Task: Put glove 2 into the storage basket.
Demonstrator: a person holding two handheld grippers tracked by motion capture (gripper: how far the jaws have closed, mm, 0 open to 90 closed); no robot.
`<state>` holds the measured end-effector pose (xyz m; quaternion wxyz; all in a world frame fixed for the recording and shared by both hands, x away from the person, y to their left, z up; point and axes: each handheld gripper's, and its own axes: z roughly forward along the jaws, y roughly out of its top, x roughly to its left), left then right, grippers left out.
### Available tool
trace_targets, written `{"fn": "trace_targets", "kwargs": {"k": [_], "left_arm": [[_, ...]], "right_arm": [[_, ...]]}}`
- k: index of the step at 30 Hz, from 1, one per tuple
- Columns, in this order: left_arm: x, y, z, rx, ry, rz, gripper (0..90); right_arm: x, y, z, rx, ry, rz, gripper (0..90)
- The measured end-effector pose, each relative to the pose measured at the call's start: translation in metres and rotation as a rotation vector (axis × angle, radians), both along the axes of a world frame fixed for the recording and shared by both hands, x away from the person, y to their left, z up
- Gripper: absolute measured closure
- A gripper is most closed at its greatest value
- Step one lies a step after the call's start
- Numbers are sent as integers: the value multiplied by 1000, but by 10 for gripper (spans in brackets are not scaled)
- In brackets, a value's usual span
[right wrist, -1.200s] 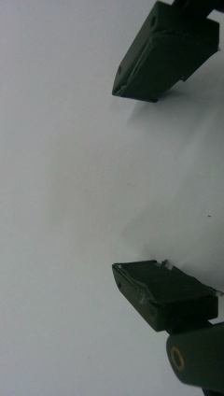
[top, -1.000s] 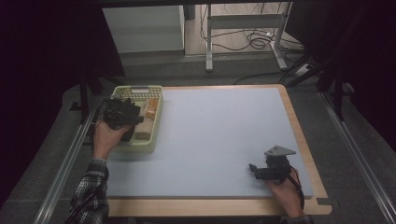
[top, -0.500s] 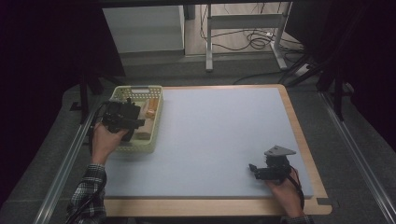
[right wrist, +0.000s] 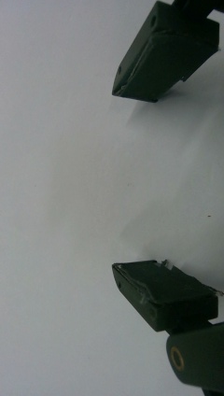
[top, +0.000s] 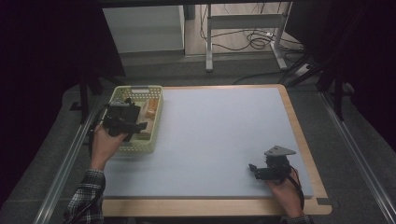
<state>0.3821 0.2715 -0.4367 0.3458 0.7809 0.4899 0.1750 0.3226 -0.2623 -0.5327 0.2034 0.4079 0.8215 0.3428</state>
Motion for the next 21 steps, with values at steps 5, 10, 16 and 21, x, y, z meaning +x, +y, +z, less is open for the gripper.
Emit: {"fn": "trace_targets", "kwargs": {"k": [5,10,16,21], "left_arm": [[-6,-7,2,1,-14,-24,16],[-12,-14,3,5,-20,-43,17],[-18,-21,3,8,-26,-62,18],[-21,-28,1,5,-34,-76,18]], "right_arm": [[0,0,0,-2,1,0,125],[0,0,0,-2,2,0,125],[0,0,0,-2,0,0,125],[0,0,0,-2,0,1,125]]}}
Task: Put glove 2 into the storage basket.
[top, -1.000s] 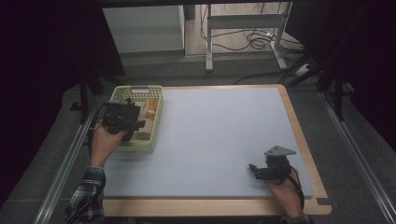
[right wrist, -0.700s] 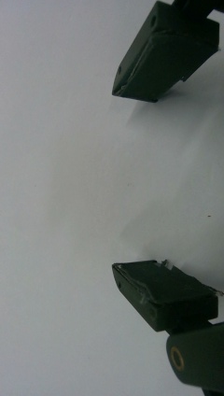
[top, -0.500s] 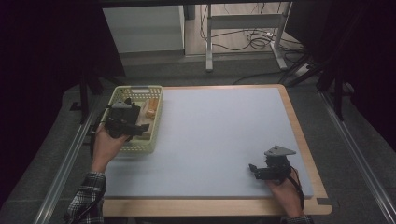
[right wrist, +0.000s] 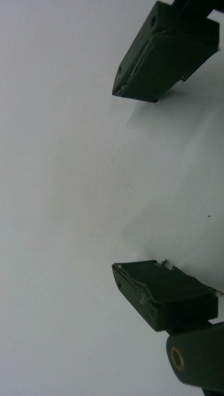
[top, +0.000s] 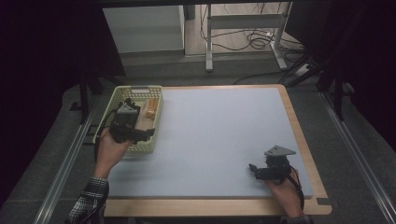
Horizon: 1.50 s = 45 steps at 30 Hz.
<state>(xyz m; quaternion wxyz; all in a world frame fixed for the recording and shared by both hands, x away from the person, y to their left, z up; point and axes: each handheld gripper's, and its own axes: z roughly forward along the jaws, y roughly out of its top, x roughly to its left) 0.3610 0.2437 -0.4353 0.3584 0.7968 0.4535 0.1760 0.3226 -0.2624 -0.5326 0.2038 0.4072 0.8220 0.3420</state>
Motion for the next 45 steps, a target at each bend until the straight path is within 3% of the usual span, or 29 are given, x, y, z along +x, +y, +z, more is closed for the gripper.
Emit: {"fn": "trace_targets", "kwargs": {"k": [45], "left_arm": [[-23,-59,-19,-51,-46,-149,18]], "right_arm": [[0,0,0,0,-1,0,125]]}}
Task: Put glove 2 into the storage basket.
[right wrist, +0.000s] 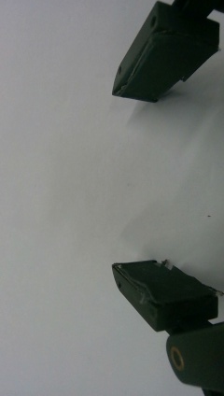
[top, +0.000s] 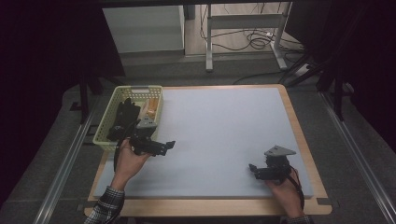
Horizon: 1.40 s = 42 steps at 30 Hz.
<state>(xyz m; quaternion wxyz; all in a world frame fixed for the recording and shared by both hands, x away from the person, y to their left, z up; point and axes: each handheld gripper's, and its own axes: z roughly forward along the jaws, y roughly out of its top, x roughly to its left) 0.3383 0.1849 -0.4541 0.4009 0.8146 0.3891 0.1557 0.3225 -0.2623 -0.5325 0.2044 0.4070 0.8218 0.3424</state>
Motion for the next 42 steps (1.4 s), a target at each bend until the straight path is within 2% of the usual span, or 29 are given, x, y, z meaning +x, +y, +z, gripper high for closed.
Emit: {"fn": "trace_targets", "kwargs": {"k": [31,42], "left_arm": [[-15,-42,-14,-41,-8,-104,16],[-20,-51,-22,-53,-4,-128,16]], "right_arm": [[0,0,0,0,0,1,125],[0,0,0,0,0,1,125]]}}
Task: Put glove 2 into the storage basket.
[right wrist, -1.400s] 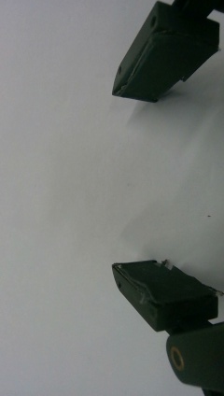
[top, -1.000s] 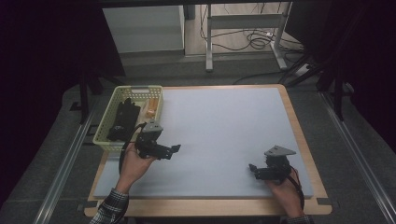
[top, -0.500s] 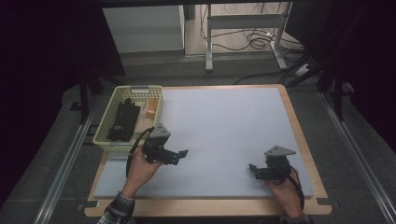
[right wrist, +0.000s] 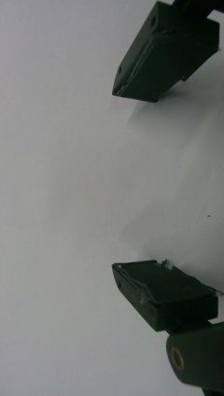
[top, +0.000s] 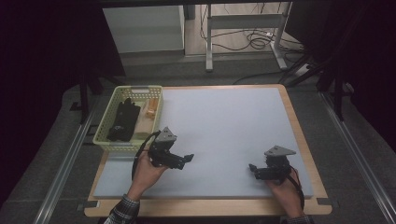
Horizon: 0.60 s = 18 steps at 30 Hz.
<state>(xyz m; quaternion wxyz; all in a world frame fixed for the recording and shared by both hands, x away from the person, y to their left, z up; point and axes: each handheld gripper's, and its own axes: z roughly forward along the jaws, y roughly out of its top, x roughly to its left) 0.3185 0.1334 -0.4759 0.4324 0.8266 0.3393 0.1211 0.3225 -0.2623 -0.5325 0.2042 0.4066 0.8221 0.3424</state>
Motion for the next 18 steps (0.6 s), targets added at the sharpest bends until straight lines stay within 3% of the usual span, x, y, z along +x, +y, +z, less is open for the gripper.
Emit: {"fn": "trace_targets", "kwargs": {"k": [18], "left_arm": [[-5,-9,-26,-10,20,-27,15]], "right_arm": [[0,0,0,0,0,0,125]]}}
